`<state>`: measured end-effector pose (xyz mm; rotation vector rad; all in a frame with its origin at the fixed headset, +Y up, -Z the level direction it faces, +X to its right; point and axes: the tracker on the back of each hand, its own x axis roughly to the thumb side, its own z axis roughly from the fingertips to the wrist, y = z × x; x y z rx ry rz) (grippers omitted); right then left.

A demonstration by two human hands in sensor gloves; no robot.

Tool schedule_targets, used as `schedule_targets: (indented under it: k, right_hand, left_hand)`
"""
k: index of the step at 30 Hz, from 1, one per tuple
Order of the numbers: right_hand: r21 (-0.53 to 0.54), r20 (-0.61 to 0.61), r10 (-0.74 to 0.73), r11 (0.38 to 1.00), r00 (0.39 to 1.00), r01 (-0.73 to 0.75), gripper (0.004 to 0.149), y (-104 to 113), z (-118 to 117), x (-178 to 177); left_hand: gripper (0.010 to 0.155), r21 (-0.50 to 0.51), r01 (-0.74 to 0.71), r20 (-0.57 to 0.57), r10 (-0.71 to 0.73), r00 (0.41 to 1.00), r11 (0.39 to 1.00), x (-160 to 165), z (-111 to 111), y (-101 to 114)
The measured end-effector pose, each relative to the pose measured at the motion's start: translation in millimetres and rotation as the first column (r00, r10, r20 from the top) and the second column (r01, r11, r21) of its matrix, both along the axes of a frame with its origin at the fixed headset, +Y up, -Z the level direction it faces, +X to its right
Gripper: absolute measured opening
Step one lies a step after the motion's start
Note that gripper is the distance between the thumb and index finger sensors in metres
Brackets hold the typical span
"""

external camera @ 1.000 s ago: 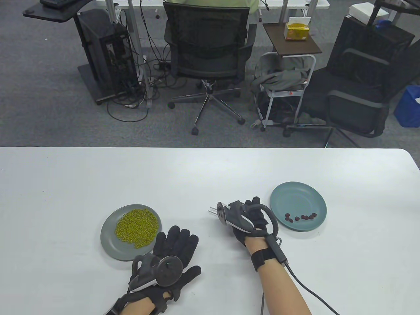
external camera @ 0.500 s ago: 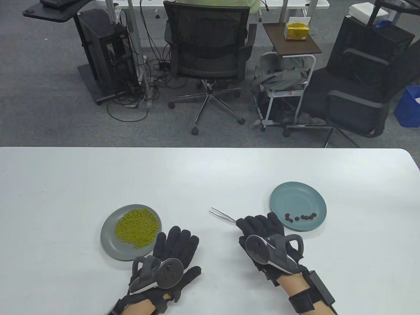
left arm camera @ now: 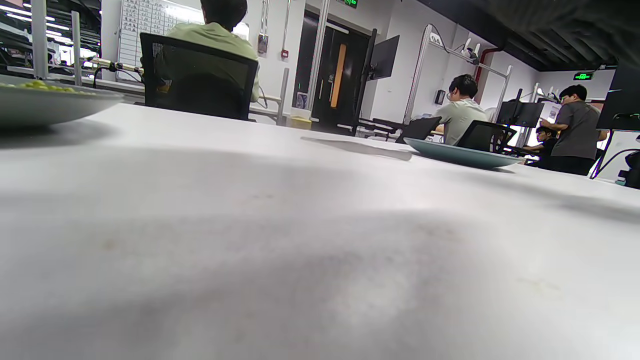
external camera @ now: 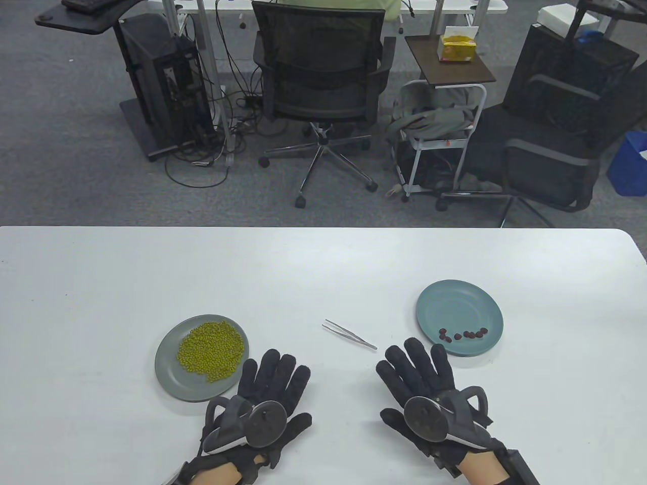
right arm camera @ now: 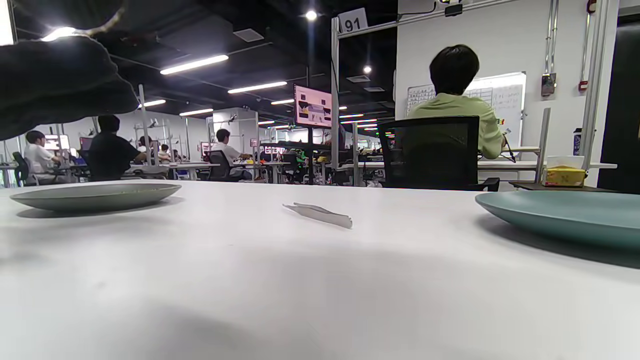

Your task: Pick cranberries with tweezers into plate

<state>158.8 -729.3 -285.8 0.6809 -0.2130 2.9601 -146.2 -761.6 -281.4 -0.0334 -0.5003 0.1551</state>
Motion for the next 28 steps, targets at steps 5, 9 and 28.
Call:
schedule_targets:
  k: [5, 9, 28]
  right_hand:
    - [-0.018, -0.007, -0.007, 1.0, 1.0, 0.007, 0.079, -1, 0, 0]
    - [-0.023, -0.006, -0.026, 0.999, 1.0, 0.026, 0.078, -1, -1, 1]
    - [-0.076, -0.025, -0.001, 0.997, 1.0, -0.001, 0.078, -13, -8, -4]
  left_hand:
    - [0.085, -0.006, -0.007, 0.0, 0.007, 1.0, 1.0, 0, -1, 0]
    - [0.086, 0.002, -0.008, -0.001, 0.008, 1.0, 1.0, -1, -2, 2]
    - [0.086, -0.009, -0.016, 0.0, 0.016, 1.0, 1.0, -2, -3, 2]
